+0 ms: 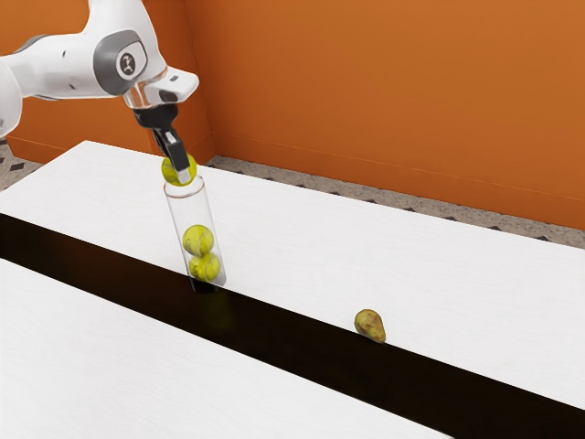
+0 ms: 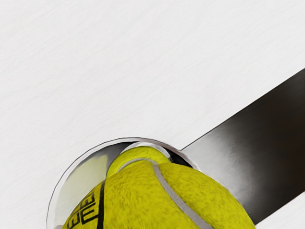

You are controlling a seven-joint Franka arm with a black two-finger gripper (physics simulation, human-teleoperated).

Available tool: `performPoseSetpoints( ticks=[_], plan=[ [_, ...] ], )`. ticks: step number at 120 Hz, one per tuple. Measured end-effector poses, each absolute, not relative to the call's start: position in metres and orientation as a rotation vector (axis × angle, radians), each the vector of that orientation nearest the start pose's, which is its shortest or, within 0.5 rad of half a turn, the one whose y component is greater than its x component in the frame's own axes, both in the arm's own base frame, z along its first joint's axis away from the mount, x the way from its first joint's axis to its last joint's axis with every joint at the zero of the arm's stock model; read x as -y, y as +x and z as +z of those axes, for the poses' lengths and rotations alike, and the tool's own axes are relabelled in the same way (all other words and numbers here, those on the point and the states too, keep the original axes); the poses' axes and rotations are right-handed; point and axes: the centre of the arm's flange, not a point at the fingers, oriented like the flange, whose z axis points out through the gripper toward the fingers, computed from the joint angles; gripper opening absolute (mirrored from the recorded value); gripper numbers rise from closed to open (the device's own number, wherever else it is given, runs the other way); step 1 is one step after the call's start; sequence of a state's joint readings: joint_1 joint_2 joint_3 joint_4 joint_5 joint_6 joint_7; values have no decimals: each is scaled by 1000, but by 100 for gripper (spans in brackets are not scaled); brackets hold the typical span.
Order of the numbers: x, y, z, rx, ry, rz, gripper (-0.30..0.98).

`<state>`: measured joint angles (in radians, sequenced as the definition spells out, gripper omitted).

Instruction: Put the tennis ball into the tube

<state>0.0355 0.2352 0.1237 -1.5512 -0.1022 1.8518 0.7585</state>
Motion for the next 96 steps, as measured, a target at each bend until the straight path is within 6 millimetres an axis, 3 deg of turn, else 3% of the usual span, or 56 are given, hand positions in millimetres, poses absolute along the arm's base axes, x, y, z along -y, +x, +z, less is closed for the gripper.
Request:
performPoseSetpoints(
  ticks=[46, 53, 72, 96],
  plan=[
    [-89, 632, 520, -912, -3041, -132, 62],
    [-88, 620, 525, -897, -3056, -123, 63],
    [-85, 570, 568, -767, -3103, -89, 66],
    [-88, 555, 577, -575, -3144, 12, 68]
  ],
)
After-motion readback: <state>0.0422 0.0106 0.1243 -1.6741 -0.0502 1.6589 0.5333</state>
